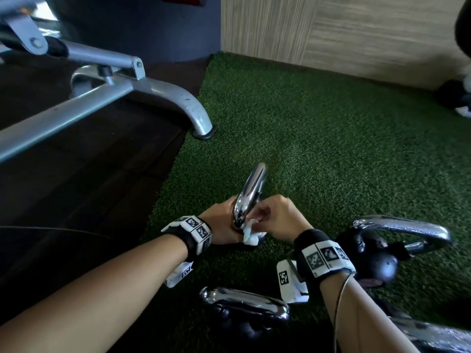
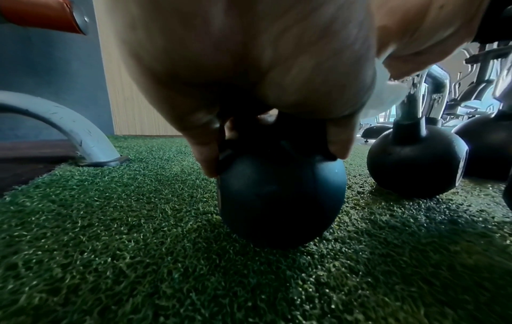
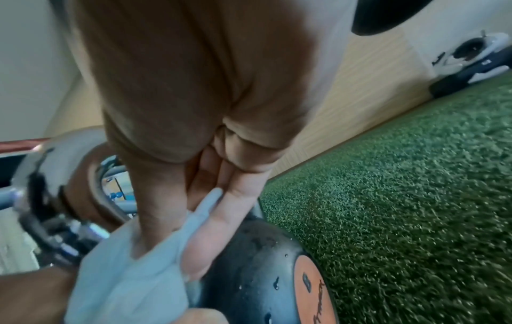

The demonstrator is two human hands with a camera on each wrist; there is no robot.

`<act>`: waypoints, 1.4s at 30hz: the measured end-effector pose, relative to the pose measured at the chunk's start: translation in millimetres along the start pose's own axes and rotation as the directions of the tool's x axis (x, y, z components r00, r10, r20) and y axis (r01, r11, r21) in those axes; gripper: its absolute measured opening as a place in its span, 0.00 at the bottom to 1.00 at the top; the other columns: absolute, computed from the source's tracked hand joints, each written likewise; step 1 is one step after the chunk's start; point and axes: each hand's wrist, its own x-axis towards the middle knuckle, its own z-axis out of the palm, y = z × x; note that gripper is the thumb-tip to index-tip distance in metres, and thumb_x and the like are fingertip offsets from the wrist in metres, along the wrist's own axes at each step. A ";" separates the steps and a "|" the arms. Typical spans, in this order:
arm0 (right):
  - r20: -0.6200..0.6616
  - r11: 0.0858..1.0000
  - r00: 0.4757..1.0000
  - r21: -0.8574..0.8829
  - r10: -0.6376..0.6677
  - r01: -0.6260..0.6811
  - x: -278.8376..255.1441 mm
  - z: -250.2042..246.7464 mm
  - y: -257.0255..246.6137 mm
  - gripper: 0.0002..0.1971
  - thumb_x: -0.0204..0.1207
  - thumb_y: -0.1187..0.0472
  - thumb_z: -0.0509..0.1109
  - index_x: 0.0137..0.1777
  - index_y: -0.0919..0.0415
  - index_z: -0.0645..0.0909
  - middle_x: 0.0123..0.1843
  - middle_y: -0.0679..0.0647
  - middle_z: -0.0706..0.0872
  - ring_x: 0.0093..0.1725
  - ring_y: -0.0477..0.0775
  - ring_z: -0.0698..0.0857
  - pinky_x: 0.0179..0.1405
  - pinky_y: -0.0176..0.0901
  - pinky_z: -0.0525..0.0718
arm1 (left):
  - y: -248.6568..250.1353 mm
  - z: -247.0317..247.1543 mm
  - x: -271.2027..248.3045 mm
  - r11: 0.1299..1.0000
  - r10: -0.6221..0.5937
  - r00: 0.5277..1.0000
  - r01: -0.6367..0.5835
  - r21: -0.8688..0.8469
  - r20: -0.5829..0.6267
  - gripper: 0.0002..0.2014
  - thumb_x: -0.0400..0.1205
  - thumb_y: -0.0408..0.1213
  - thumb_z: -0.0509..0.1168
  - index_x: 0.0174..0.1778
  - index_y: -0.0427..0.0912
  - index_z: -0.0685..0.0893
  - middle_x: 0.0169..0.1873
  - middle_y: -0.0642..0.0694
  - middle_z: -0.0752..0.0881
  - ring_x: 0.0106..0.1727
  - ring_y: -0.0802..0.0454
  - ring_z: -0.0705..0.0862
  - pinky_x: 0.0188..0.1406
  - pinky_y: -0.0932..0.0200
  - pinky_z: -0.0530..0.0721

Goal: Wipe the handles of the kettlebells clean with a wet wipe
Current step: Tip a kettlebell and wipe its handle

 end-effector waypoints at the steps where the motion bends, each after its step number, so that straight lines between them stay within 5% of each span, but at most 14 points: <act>1: -0.015 1.000 1.000 0.015 0.001 -0.001 0.2 -1.0 2.8 0.10 0.67 0.68 0.85 0.41 0.52 0.93 0.35 0.42 0.91 0.33 0.29 0.86 0.36 0.23 0.80 | 1.3 0.8 -1.3 1.000 -0.002 1.000 0.002 -0.012 0.005 0.30 0.68 0.67 0.79 0.59 0.62 0.75 0.46 0.65 0.84 0.46 0.66 0.87 0.45 0.75 0.78; 3: -0.086 0.993 0.996 0.114 0.031 -0.021 3.1 -2.5 9.3 0.09 0.71 0.70 0.83 0.48 0.56 0.94 0.38 0.46 0.93 0.36 0.32 0.89 0.40 0.25 0.82 | 6.4 0.6 -2.8 1.000 0.016 1.000 -0.016 0.000 0.014 0.34 0.71 0.59 0.80 0.70 0.58 0.75 0.65 0.57 0.82 0.60 0.54 0.87 0.62 0.63 0.82; 5: -0.107 0.975 0.991 0.215 0.080 -0.055 8.3 0.4 11.5 0.09 0.72 0.69 0.82 0.49 0.57 0.94 0.42 0.51 0.95 0.40 0.41 0.92 0.44 0.32 0.85 | 10.8 -1.0 -4.1 0.999 0.033 0.999 -0.033 0.014 0.015 0.37 0.72 0.53 0.81 0.75 0.54 0.74 0.72 0.51 0.78 0.67 0.49 0.84 0.66 0.61 0.79; 11: 0.055 0.951 0.992 0.284 0.110 -0.121 17.3 11.4 9.1 0.06 0.78 0.72 0.76 0.50 0.63 0.93 0.47 0.59 0.95 0.43 0.47 0.90 0.49 0.38 0.88 | 4.0 3.4 -2.7 1.000 0.021 1.000 -0.021 -0.017 0.000 0.47 0.69 0.55 0.82 0.83 0.57 0.67 0.76 0.54 0.76 0.71 0.51 0.83 0.72 0.60 0.78; 13: 0.119 0.913 0.992 0.400 0.035 -0.080 13.3 11.1 11.2 0.10 0.78 0.74 0.75 0.51 0.61 0.94 0.53 0.64 0.95 0.49 0.53 0.91 0.58 0.49 0.90 | -0.8 8.9 -0.4 0.999 0.022 1.000 -0.022 0.040 0.015 0.41 0.69 0.59 0.80 0.77 0.55 0.74 0.76 0.54 0.75 0.72 0.53 0.81 0.72 0.64 0.75; 16: 0.142 0.893 0.990 0.447 -0.007 -0.058 10.8 9.7 11.9 0.12 0.78 0.75 0.74 0.50 0.59 0.94 0.52 0.65 0.95 0.49 0.56 0.91 0.59 0.53 0.89 | -3.8 13.1 1.8 0.996 0.015 0.999 -0.019 0.082 0.042 0.36 0.67 0.66 0.74 0.68 0.52 0.82 0.78 0.52 0.73 0.75 0.52 0.79 0.75 0.61 0.75; 19: 0.153 0.927 0.988 0.367 0.022 -0.077 14.9 8.0 11.1 0.09 0.81 0.76 0.71 0.54 0.70 0.91 0.53 0.73 0.93 0.48 0.60 0.90 0.56 0.52 0.88 | -3.7 11.4 2.4 0.994 0.043 0.998 -0.046 0.102 0.036 0.41 0.68 0.65 0.76 0.78 0.59 0.74 0.82 0.53 0.67 0.75 0.51 0.79 0.77 0.57 0.76; 22: 0.173 0.893 0.985 0.445 -0.014 -0.066 12.6 7.7 9.7 0.13 0.79 0.79 0.71 0.54 0.66 0.92 0.55 0.68 0.94 0.51 0.58 0.92 0.61 0.51 0.91 | -3.6 11.2 2.1 0.995 0.050 0.999 -0.051 0.088 0.005 0.46 0.69 0.61 0.79 0.82 0.59 0.66 0.81 0.53 0.69 0.75 0.52 0.79 0.78 0.56 0.76; 25: 0.204 0.815 0.978 0.574 -0.046 -0.082 5.5 7.3 12.0 0.13 0.78 0.80 0.71 0.56 0.68 0.91 0.56 0.66 0.94 0.53 0.58 0.92 0.62 0.48 0.90 | -5.3 13.7 1.9 0.989 0.074 0.997 -0.077 0.125 0.031 0.20 0.70 0.63 0.76 0.54 0.67 0.80 0.70 0.53 0.78 0.72 0.54 0.79 0.74 0.58 0.78; 27: 0.232 0.704 0.972 0.694 -0.025 -0.147 3.8 7.3 16.3 0.12 0.78 0.79 0.72 0.60 0.76 0.87 0.54 0.67 0.93 0.49 0.58 0.93 0.56 0.46 0.92 | -4.1 13.1 3.0 0.986 0.083 0.996 -0.086 0.144 0.031 0.14 0.72 0.63 0.75 0.41 0.69 0.75 0.63 0.55 0.79 0.64 0.58 0.77 0.67 0.63 0.77; 30: 0.213 0.493 0.976 0.846 0.035 -0.202 8.0 9.4 18.8 0.16 0.72 0.76 0.74 0.60 0.76 0.83 0.47 0.64 0.93 0.41 0.55 0.93 0.46 0.45 0.94 | 0.8 9.9 2.6 0.989 0.077 0.997 -0.077 0.125 0.009 0.24 0.73 0.57 0.79 0.52 0.62 0.69 0.60 0.59 0.71 0.56 0.61 0.73 0.59 0.68 0.73; 33: 0.127 0.318 0.986 0.935 0.107 -0.155 13.7 14.7 18.6 0.10 0.76 0.79 0.69 0.55 0.72 0.82 0.43 0.63 0.94 0.36 0.56 0.94 0.40 0.48 0.95 | 3.0 7.7 0.2 0.993 0.089 0.996 -0.089 0.074 -0.002 0.40 0.71 0.54 0.81 0.77 0.56 0.69 0.74 0.56 0.72 0.68 0.59 0.78 0.64 0.74 0.67; 38: 0.060 0.327 0.989 0.940 0.132 -0.101 7.9 19.5 14.1 0.12 0.68 0.79 0.73 0.50 0.69 0.84 0.41 0.64 0.93 0.35 0.56 0.93 0.40 0.47 0.95 | 3.9 8.0 -0.4 0.993 0.106 0.994 -0.107 0.057 0.014 0.54 0.69 0.56 0.81 0.87 0.64 0.55 0.81 0.55 0.69 0.78 0.55 0.75 0.78 0.61 0.73; 42: -0.170 0.427 0.924 0.904 0.342 0.008 21.3 9.5 13.1 0.13 0.71 0.83 0.75 0.46 0.65 0.86 0.46 0.65 0.92 0.44 0.63 0.91 0.55 0.58 0.92 | 8.4 5.0 -3.0 0.997 0.062 0.998 -0.063 0.053 0.025 0.52 0.71 0.56 0.81 0.86 0.59 0.56 0.81 0.54 0.71 0.75 0.50 0.79 0.75 0.57 0.76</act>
